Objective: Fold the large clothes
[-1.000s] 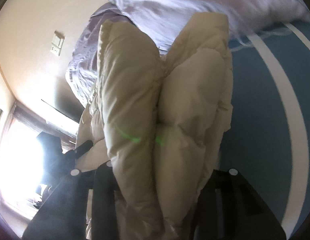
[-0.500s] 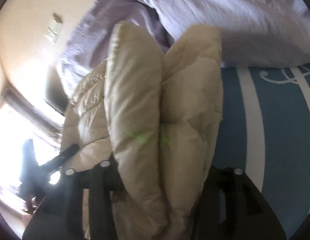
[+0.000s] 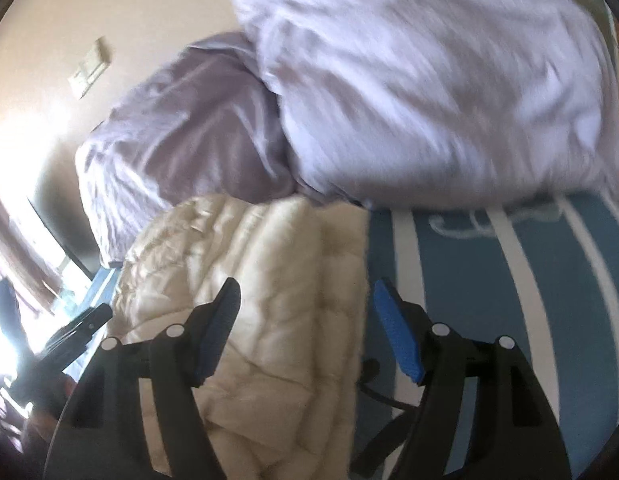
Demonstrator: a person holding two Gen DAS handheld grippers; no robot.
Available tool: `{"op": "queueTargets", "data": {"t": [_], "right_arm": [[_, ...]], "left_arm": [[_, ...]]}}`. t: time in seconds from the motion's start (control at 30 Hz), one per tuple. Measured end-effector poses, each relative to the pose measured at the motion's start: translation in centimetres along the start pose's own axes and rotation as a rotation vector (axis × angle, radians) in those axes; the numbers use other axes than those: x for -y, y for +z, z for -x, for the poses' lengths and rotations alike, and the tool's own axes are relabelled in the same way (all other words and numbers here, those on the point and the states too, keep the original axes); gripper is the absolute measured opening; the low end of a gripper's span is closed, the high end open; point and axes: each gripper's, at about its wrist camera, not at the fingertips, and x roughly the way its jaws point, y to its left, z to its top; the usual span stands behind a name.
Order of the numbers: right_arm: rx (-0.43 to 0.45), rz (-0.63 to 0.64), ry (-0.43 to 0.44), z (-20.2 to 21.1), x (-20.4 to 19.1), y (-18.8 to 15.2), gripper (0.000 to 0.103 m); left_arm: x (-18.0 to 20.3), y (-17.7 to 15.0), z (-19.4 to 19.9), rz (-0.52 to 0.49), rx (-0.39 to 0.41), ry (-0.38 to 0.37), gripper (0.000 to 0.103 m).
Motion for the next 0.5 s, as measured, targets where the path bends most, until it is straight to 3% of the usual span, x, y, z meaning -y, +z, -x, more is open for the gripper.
{"op": "queueTargets", "data": {"t": [0.23, 0.5], "right_arm": [[-0.005, 0.167, -0.046, -2.4, -7.3, 1.2, 0.064], [-0.029, 0.25, -0.168, -5.4, -8.6, -0.2, 0.057]], "left_arm": [[1.7, 1.7, -0.7, -0.031, 0.018, 0.074, 0.076], [4.0, 1.3, -2.3, -0.145, 0.037, 0.142, 0.078]]}}
